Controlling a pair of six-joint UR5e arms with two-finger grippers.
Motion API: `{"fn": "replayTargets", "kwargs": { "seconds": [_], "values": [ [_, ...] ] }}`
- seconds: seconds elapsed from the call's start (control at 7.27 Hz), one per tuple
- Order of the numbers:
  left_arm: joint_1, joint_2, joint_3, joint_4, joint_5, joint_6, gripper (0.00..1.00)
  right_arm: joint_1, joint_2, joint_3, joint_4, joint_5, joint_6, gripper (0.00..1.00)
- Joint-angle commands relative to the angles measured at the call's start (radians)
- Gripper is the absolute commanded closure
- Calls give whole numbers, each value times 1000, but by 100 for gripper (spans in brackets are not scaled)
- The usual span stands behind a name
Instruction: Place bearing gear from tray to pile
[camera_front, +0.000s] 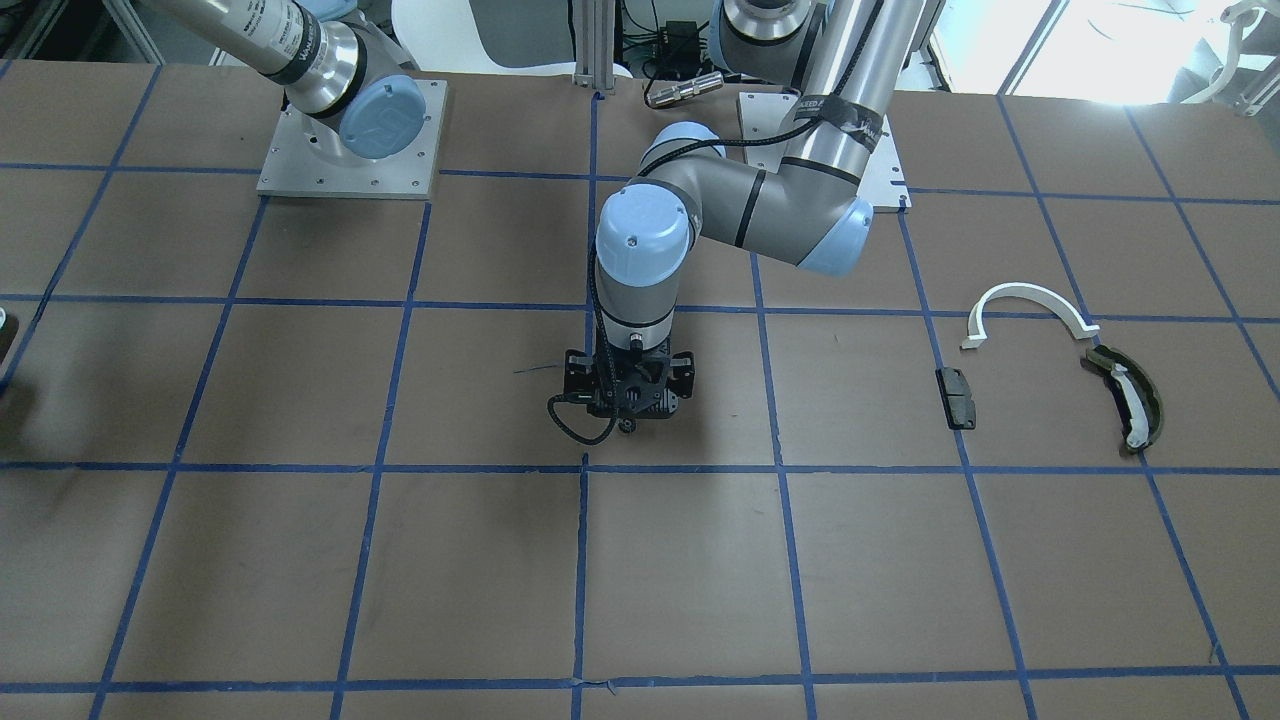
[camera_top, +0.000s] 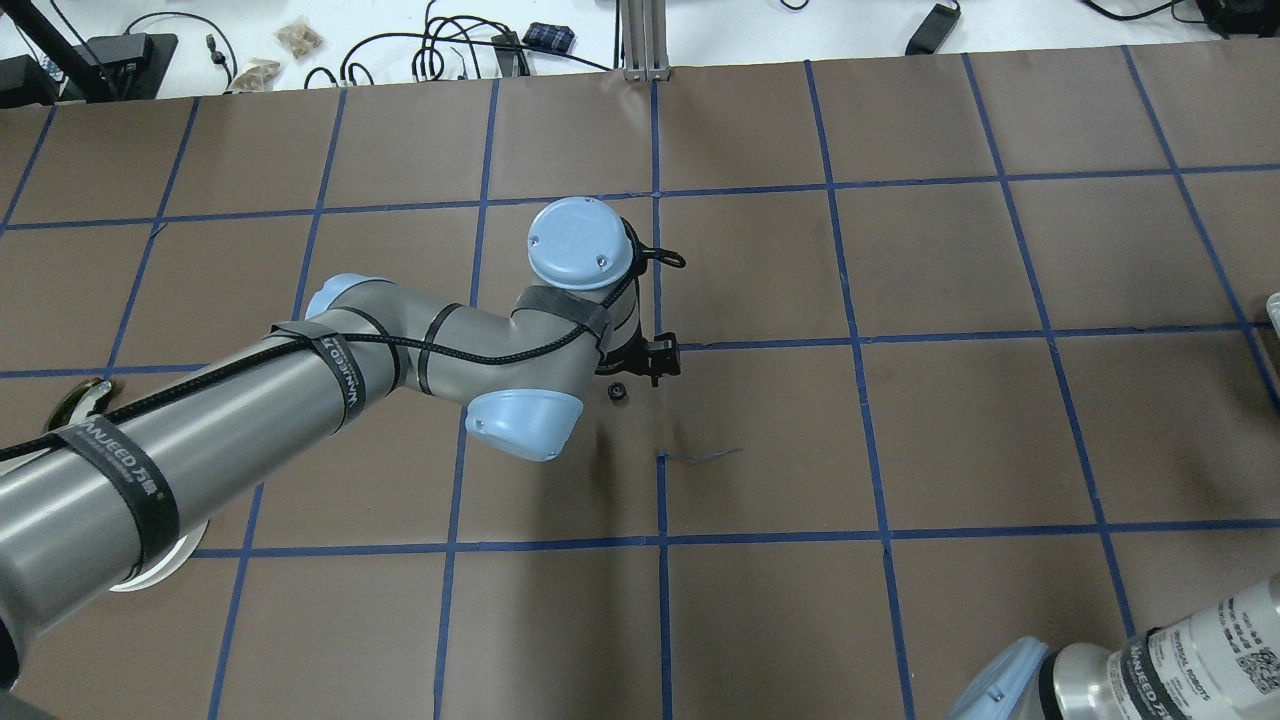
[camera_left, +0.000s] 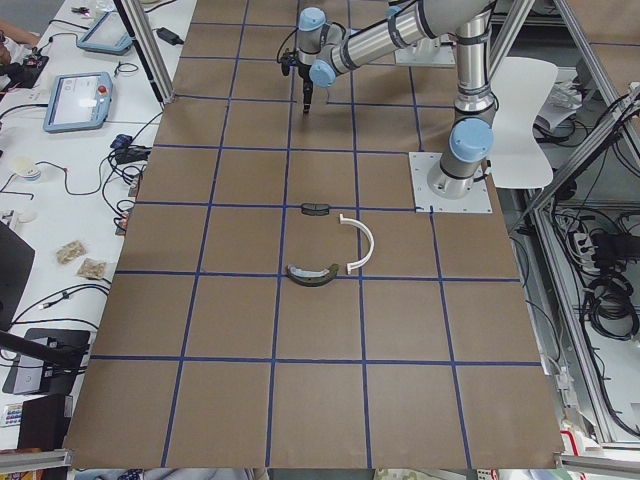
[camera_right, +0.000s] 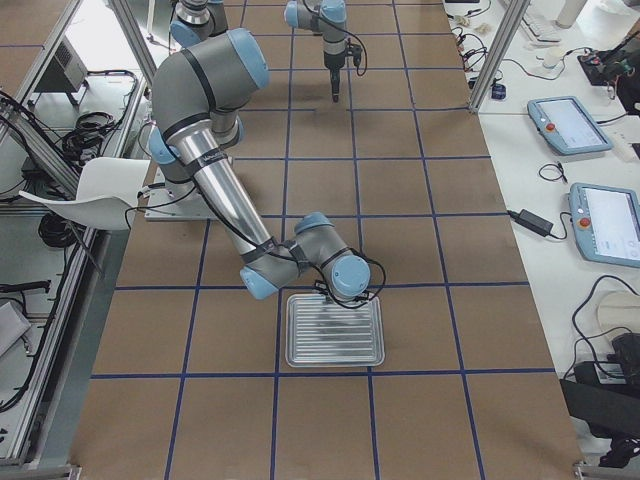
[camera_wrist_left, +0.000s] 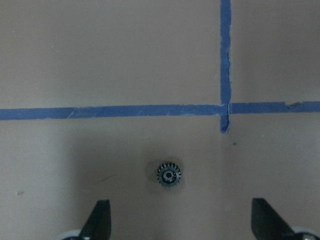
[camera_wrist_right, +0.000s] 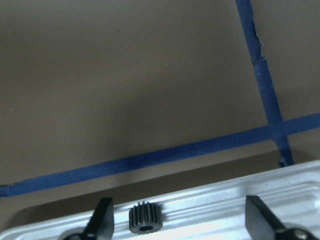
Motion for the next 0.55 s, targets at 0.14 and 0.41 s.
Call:
{"fn": "replayTargets", "kwargs": {
  "seconds": [0.14,0.41],
  "values": [
    [0,-47,12,6,-1,2,22,-4,2,5,-13,-1,-3,18],
    [2,-57,27,4,1,-8,31,-4,1,3,-18,-4,0,35]
  ]
}}
